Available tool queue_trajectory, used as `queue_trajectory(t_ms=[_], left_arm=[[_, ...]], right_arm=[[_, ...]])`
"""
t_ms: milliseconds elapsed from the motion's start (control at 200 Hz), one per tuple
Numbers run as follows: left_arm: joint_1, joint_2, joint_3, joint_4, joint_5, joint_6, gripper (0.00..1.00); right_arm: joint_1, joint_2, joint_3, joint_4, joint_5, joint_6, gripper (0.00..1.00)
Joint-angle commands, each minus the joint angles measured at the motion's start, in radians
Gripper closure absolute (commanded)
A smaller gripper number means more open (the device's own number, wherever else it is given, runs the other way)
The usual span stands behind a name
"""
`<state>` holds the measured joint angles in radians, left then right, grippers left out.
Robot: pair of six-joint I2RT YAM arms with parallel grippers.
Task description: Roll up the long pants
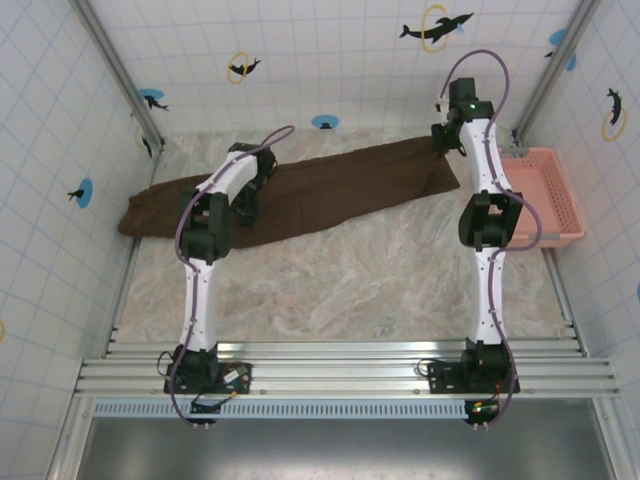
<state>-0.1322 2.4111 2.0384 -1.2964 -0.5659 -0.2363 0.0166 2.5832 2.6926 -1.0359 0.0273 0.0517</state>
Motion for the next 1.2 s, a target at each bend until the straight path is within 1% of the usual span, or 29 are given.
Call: queue_trajectory(t_ms=[0,60,180,215,230,425,490,615,801,941,1076,1196], left_arm=[[0.022,0.044,0.065,-0.086,-0.006,-0.041,0.03],[0.022,0.056,0.084,-0.081,-0.001,-0.042,0.03],[0.028,0.077,0.111,-0.076,0.005,-0.045,0.03],[0.032,0.079,0.112,-0.073,0.008,-0.046,0.03],[0.036,0.081,0.113,-0.073,0.009,-0.048,0.03],[0.099,0.082,0.121,-0.063,0.055,-0.064,0.03],[0.119,0.078,0.122,-0.058,0.066,-0.064,0.03],[0.139,0.072,0.112,-0.051,0.073,-0.061,0.03],[0.146,0.077,0.113,-0.058,0.073,-0.064,0.03],[0.147,0.071,0.111,-0.068,0.053,-0.066,0.03],[0.147,0.059,0.093,-0.090,0.022,-0.074,0.03],[0.148,0.050,0.101,-0.121,0.006,-0.097,0.03]], right_arm=[[0.016,-0.115,0.013,0.028,-0.020,-0.015,1.00],[0.011,-0.179,-0.055,0.035,-0.046,-0.007,1.00],[0.017,-0.275,-0.117,0.007,-0.010,-0.030,1.00],[0.019,-0.280,-0.127,-0.008,0.006,-0.036,1.00],[0.020,-0.310,-0.131,-0.017,0.016,-0.039,1.00],[0.022,-0.378,-0.116,-0.150,0.164,-0.047,1.00],[0.022,-0.377,-0.090,-0.197,0.180,-0.040,1.00],[0.025,-0.349,-0.090,-0.220,0.160,-0.026,1.00],[0.028,-0.221,-0.035,-0.236,0.145,0.034,1.00],[0.028,-0.144,-0.012,-0.217,0.149,0.050,1.00],[0.025,-0.059,0.040,-0.181,0.146,0.055,1.00],[0.017,-0.010,0.046,-0.081,0.129,0.066,1.00]])
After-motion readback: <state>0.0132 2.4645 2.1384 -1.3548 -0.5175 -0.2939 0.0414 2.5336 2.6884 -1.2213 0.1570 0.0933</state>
